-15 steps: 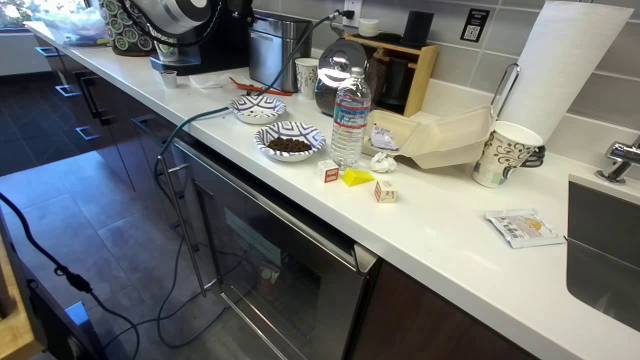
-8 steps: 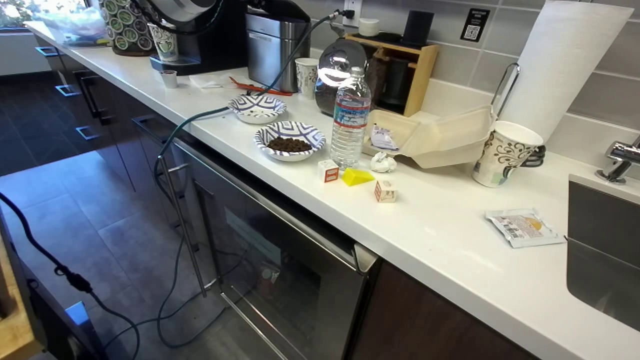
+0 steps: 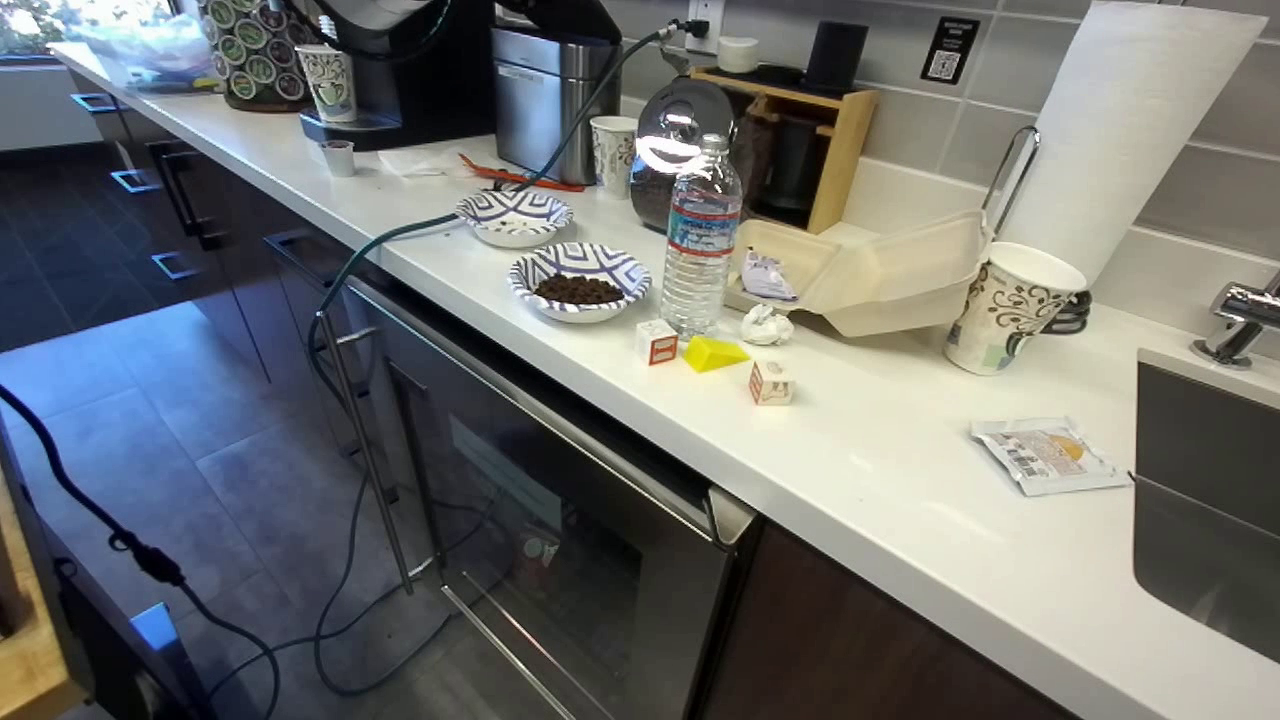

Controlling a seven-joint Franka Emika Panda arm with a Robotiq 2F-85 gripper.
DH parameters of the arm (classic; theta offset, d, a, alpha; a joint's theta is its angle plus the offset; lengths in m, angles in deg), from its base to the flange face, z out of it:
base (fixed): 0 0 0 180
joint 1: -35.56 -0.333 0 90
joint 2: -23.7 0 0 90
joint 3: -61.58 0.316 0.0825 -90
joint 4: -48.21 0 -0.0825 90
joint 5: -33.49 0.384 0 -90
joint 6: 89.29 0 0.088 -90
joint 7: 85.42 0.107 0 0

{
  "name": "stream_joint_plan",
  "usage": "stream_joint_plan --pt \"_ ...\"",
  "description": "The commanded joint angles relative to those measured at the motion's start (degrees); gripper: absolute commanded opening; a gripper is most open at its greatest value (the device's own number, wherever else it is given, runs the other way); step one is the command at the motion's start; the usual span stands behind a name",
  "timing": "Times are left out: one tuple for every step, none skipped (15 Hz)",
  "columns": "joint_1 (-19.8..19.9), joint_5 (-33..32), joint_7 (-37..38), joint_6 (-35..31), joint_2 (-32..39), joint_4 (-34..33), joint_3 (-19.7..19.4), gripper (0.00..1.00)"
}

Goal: Open the silver bin

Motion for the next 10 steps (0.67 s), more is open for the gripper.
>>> stream_joint_plan --pt "3.0 0.1 0.7 6.0 4.8 -11.0 1.4 1.00" --pt "3.7 0.1 0.6 7.6 5.7 -13.7 1.5 1.00" --pt "4.4 0.1 0.5 9.4 6.4 -16.2 1.7 1.00" --pt "5.1 0.1 0.4 11.1 7.6 -18.9 1.9 1.00" --pt "5.7 0.2 0.4 12.9 8.3 -21.3 2.2 1.00" --pt "6.1 0.2 0.3 14.3 8.9 -23.1 2.6 1.00" --pt "6.6 0.2 0.2 15.3 9.9 -24.9 2.7 1.00" --pt "6.7 0.3 0.2 15.9 10.4 -25.9 2.5 1.00" --pt "6.8 0.4 0.3 16.2 10.7 -26.6 2.6 1.00" --pt "7.0 0.3 0.2 16.4 11.2 -27.2 2.4 1.00"
